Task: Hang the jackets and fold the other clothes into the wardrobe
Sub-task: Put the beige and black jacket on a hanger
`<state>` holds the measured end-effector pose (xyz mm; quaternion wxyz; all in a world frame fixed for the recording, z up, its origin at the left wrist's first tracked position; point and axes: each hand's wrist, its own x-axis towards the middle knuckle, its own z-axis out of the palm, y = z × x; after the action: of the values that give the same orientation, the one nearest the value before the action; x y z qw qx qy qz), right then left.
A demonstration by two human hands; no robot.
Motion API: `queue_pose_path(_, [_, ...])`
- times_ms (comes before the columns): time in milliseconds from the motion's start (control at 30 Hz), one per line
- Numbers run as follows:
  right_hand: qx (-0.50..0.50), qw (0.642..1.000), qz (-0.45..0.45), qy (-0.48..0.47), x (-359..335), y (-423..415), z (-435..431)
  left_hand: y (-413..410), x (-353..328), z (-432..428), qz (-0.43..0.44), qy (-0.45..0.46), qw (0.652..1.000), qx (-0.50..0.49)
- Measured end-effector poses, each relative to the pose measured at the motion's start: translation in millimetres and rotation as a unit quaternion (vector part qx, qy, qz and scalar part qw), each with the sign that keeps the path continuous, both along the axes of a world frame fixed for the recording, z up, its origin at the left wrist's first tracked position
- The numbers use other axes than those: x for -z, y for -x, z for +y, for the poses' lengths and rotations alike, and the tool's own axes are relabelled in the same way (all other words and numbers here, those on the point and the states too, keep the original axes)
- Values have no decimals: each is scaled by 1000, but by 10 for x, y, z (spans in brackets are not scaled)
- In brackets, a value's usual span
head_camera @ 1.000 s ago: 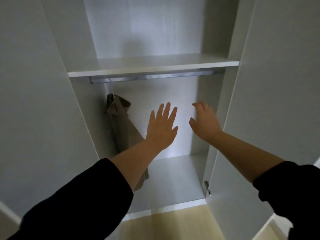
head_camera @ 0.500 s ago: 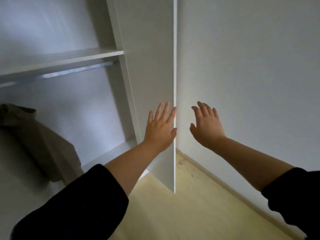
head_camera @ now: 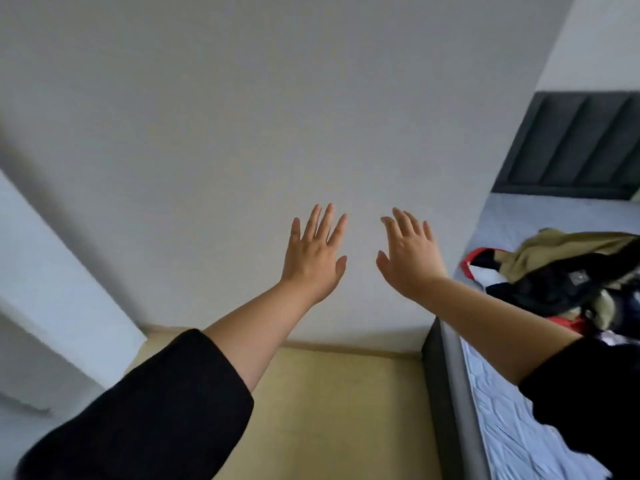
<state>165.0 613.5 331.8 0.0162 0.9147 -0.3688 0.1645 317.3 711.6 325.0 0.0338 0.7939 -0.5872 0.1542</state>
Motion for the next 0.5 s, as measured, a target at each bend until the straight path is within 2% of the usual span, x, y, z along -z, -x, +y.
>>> queue_pose_path(233, [129, 991, 27, -32, 304, 1234, -1025, 960, 342, -1333, 3, -34, 992, 118])
queue_pose_path(500, [213, 975, 15, -53, 734, 1640, -1871, 1371, 599, -2624, -26, -64, 970, 235])
